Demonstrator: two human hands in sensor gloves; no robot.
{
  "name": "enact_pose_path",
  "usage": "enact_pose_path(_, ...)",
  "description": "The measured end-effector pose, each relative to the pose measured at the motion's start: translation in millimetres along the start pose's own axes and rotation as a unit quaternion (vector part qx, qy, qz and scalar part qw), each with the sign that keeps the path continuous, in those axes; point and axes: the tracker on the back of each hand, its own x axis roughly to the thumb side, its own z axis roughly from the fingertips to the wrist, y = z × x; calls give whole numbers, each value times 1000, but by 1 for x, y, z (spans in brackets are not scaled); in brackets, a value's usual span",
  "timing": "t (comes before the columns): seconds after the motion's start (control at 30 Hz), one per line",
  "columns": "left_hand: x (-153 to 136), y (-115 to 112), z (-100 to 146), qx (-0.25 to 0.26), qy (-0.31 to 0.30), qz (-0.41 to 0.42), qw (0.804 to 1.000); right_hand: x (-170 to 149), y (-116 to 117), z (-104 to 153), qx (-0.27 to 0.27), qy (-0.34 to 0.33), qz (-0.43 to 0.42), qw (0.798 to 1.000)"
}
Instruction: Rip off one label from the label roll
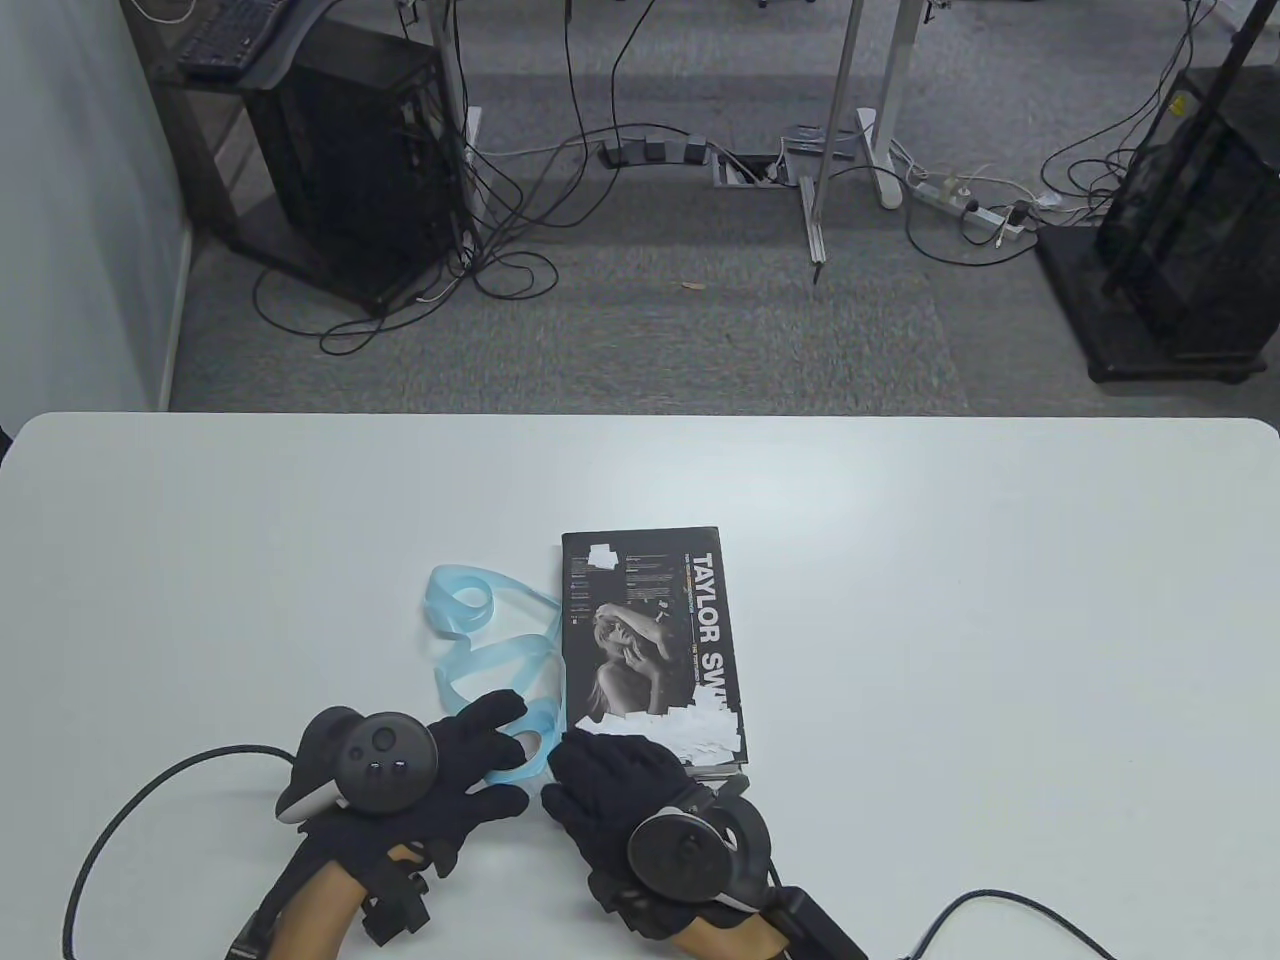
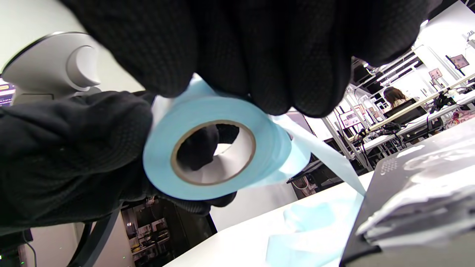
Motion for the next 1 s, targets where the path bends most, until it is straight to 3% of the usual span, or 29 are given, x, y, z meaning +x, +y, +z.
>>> enact_pose_path(0.5,-5,-2,3,-28,20,-27,999,-37,-13,-6,3,60,-7,998)
enact_pose_path(0.7,-9,1,2,-23,27,-30,999,-75,-22,-13,17,69,105,992)
enact_pose_path(0.87,-10,1,2,-25,31,-34,999,-92,-9,-16,71,58,190,978)
enact_pose_path(1.0,-10,2,3,-28,36,-39,998,-91,1,-17,89,50,201,974)
